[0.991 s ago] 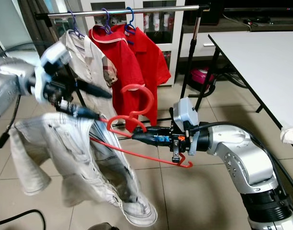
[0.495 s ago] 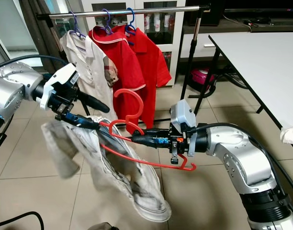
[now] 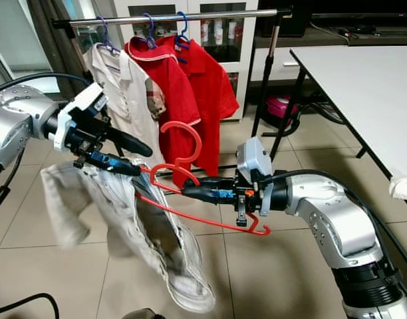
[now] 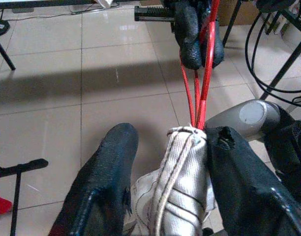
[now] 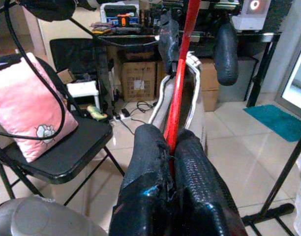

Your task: Hang hanger

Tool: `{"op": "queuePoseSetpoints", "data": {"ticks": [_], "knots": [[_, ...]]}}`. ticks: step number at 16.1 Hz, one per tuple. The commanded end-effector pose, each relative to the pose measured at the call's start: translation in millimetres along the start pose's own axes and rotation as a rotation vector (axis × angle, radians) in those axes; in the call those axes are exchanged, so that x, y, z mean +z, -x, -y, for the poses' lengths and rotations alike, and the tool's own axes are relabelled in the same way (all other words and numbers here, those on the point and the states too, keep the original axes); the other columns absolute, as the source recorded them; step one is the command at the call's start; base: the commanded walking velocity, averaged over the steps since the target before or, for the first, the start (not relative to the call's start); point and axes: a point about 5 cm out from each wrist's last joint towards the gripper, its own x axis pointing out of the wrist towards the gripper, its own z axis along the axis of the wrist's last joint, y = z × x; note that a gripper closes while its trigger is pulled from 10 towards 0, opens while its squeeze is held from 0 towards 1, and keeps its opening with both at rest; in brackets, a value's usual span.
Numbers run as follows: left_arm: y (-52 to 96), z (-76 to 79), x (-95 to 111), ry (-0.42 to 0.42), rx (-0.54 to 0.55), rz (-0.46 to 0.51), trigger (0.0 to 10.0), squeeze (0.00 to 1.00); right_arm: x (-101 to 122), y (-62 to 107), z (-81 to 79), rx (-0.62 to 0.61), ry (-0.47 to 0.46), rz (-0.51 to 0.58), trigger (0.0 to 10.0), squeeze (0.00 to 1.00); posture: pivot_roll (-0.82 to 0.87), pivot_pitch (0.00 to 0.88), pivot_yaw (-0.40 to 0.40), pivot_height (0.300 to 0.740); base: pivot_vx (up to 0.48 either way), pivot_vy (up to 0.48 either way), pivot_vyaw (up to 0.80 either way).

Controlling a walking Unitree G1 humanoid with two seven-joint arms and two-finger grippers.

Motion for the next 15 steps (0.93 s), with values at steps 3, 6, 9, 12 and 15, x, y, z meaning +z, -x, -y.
{"op": "queuePoseSetpoints", "data": {"ticks": [3,6,9,12,15], "knots": [[-0.2,4.7,3,-0.012,-0.029,-0.027,10.0,1.00,20,-1.5,2.7,0.022,0.090,0.064,10.0,0.00,-0.08,0.000,0.092,0.740,0.000,0.000,0.00],[-3.8,7.5,-3,-0.099,-0.045,-0.095,10.0,0.00,20,-1.4,3.0,0.023,0.090,0.063,10.0,0.00,-0.08,0.000,0.091,0.740,0.000,0.000,0.00],[-5.4,5.8,-13,-0.176,-0.045,-0.205,10.0,0.00,20,-1.5,4.0,0.022,0.090,0.063,10.0,0.00,-0.08,0.000,0.093,0.740,0.000,0.000,0.00],[-6.6,3.0,-8,-0.166,-0.032,-0.157,0.0,0.00,20,-1.7,4.1,0.023,0.091,0.064,10.0,0.00,-0.08,0.000,0.092,0.740,0.000,0.000,0.00],[-6.6,2.0,-7,-0.150,-0.024,-0.115,0.0,0.00,20,-2.1,4.4,0.026,0.091,0.064,10.0,0.00,-0.08,0.000,0.091,0.740,0.000,0.000,0.00]]}}
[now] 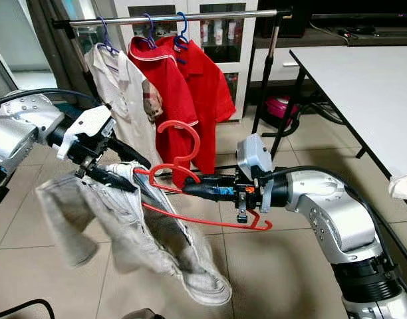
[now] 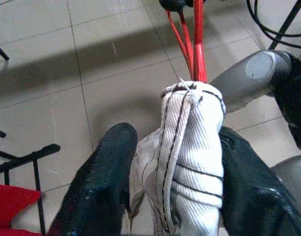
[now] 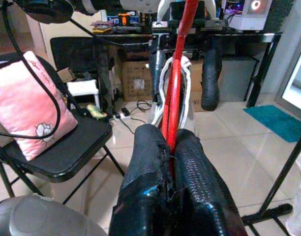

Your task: Hang hanger

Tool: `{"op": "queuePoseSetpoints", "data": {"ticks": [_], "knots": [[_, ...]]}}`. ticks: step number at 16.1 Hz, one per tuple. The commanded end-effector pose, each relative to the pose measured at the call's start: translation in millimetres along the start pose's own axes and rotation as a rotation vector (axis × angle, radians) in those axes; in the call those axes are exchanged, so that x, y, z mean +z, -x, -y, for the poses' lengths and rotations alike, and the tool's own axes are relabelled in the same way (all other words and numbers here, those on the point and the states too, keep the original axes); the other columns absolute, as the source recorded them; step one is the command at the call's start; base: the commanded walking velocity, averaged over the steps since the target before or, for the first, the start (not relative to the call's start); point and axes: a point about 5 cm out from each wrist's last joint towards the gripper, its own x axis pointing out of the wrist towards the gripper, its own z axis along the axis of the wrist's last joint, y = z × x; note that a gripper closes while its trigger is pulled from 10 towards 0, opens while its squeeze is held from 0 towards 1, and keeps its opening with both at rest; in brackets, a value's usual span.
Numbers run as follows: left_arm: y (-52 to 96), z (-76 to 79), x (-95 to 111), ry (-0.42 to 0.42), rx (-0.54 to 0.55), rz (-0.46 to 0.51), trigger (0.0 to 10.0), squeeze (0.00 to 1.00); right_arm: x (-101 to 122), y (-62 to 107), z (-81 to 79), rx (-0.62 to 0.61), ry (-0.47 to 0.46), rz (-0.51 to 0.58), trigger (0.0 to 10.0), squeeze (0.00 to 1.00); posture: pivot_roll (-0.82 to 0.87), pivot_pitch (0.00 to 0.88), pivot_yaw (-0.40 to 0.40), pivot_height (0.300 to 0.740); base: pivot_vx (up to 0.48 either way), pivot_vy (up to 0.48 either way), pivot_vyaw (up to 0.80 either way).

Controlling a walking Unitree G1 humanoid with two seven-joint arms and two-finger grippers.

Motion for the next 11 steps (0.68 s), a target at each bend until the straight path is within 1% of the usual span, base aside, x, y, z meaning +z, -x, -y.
{"op": "queuePoseSetpoints", "data": {"ticks": [1,2,3,6,9,10,11], "knots": [[2.0,-1.1,2.8,-0.012,0.011,0.021,0.0,0.00,17.2,-2.1,1.1,0.018,0.082,0.067,10.0,0.00,-0.07,0.000,0.089,0.740,0.000,0.000,0.00],[1.9,-0.6,1.6,-0.009,0.010,0.016,0.0,0.00,17.2,-2.3,1.2,0.020,0.081,0.067,10.0,0.00,-0.07,0.000,0.089,0.740,0.000,0.000,0.00],[1.4,0.9,0.0,0.010,0.000,0.010,0.0,0.00,17.3,-2.4,1.4,0.019,0.082,0.068,10.0,0.00,-0.07,0.000,0.088,0.740,0.000,0.000,0.00],[0.9,2.6,-3.6,0.021,-0.005,0.000,0.0,0.00,17.6,-2.4,2.3,0.017,0.083,0.070,10.0,0.00,-0.08,0.000,0.087,0.740,0.000,0.000,0.00],[1.2,1.1,-4.9,0.020,0.011,0.006,0.0,0.00,18.0,-2.0,2.8,0.014,0.083,0.071,10.0,0.00,-0.08,0.000,0.087,0.740,0.000,0.000,0.00],[1.2,0.4,-5.6,0.028,0.017,0.013,0.0,0.00,18.2,-1.8,3.2,0.012,0.072,0.075,10.0,0.02,-0.08,0.000,0.087,0.740,0.000,0.000,0.00],[0.9,0.4,-6.4,0.036,0.020,0.023,0.0,0.00,18.1,-1.6,3.4,0.007,0.061,0.079,10.0,0.49,-0.08,0.000,0.089,0.740,0.000,0.000,0.00]]}}
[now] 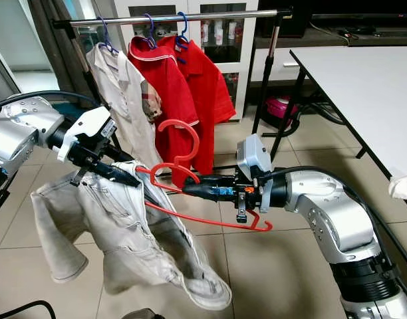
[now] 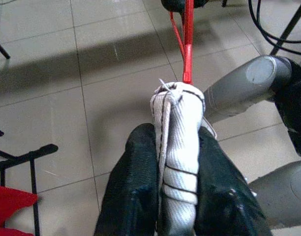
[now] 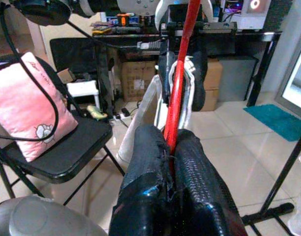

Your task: Hang hanger

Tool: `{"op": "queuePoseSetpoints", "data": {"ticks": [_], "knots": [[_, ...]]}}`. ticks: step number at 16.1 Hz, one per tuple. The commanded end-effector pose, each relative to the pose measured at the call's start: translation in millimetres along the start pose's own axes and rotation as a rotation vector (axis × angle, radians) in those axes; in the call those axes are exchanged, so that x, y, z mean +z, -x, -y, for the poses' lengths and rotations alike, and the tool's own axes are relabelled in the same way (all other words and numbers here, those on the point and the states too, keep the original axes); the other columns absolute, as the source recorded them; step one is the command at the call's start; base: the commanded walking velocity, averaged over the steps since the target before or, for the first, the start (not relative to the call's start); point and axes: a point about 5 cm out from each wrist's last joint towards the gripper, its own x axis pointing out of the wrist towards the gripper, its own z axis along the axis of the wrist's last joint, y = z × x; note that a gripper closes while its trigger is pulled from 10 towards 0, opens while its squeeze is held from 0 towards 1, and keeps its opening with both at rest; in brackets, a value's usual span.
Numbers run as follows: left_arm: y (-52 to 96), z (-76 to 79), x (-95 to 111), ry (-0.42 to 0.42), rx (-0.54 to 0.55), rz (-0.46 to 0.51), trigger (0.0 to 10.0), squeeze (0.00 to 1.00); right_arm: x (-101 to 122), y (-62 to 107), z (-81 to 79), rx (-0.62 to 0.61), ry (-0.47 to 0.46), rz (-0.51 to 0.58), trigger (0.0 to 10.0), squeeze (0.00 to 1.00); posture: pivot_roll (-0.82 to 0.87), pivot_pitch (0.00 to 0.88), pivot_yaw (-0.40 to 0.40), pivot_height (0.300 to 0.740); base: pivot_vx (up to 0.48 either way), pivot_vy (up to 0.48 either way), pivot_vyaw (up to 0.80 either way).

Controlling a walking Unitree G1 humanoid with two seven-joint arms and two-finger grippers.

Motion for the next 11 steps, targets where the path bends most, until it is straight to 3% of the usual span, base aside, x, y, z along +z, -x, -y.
{"op": "queuePoseSetpoints", "data": {"ticks": [1,2,6,9,11], "knots": [[1.4,-0.2,-1,0.012,0.010,0.011,0.0,0.00,20,-0.9,2.1,0.013,0.066,0.079,10.0,0.70,-0.08,0.000,0.092,0.740,0.000,0.000,0.00],[1.2,-0.1,-2,0.019,0.011,0.020,0.0,0.00,20,-0.5,2.3,0.007,0.062,0.082,10.0,1.00,-0.09,0.000,0.096,0.740,0.000,0.000,0.00],[2.5,-2.5,-5,0.046,0.040,0.038,0.0,0.00,21,3.9,2.0,-0.032,0.051,0.101,10.0,1.00,-0.11,0.000,0.119,0.740,0.000,0.000,0.00],[10.8,-13.4,-19,0.055,0.256,0.032,0.0,0.00,42,31.5,9.9,-0.217,0.053,0.310,10.0,1.00,-0.14,0.000,0.140,0.740,0.000,0.000,0.00],[13.6,-20.1,-19,0.068,0.364,0.090,0.0,0.00,46,41.1,0.5,-0.219,0.037,0.370,10.0,1.00,-0.15,0.000,0.141,0.740,0.000,0.000,0.00]]}}
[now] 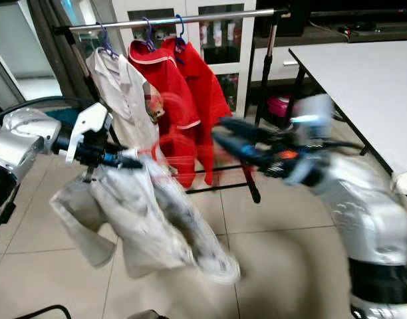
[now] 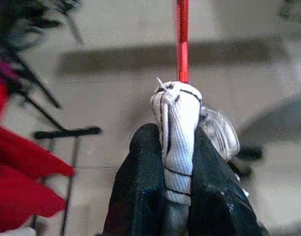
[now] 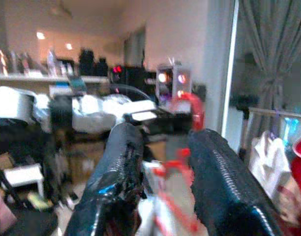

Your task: Hang hanger

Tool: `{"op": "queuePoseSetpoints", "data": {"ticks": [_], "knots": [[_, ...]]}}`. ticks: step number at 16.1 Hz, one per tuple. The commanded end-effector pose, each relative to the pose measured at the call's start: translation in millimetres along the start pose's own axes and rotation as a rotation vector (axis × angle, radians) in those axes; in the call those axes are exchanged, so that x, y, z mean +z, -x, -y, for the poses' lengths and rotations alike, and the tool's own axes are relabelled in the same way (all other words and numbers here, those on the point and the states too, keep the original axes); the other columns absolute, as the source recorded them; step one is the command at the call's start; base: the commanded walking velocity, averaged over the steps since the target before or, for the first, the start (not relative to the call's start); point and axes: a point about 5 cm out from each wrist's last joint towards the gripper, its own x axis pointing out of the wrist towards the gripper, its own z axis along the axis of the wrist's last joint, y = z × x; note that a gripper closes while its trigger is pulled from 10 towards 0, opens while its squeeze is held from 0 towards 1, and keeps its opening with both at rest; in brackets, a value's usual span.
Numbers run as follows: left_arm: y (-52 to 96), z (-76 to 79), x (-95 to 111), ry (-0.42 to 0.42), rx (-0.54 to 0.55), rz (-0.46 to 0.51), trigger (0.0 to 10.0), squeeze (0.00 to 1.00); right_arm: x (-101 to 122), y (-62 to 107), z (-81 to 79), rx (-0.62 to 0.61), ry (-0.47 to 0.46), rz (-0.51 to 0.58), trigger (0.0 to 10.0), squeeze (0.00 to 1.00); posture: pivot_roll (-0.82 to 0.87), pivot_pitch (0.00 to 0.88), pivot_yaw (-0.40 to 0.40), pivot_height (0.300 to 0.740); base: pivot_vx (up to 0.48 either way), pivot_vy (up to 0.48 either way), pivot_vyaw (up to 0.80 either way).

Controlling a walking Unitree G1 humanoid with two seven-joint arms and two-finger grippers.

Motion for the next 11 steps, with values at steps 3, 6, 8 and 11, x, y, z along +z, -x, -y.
{"op": "queuePoseSetpoints", "data": {"ticks": [3,6,8,11], "knots": [[5.9,-11.3,22,-0.056,0.086,0.127,0.0,0.00,-6,2.2,-31.2,0.046,-0.068,-0.006,10.0,1.00,-0.16,0.000,0.138,0.740,0.000,0.000,0.00],[12.1,-17.0,39,-0.067,0.087,0.201,0.0,0.00,-48,3.3,-53.9,-0.007,-0.145,-0.200,10.0,1.00,-0.18,0.000,0.156,0.740,0.000,0.000,0.00],[15.5,-18.0,45,-0.076,0.061,0.197,0.0,0.00,-77,-0.8,-46.7,-0.139,-0.133,-0.328,10.0,1.00,-0.18,0.000,0.161,0.740,0.000,0.000,0.00],[16.4,-18.5,49,-0.072,0.036,0.195,0.0,0.00,-116,-10.2,-16.6,-0.370,-0.097,-0.445,10.0,1.00,-0.17,0.000,0.169,0.740,0.000,0.000,0.00]]}}
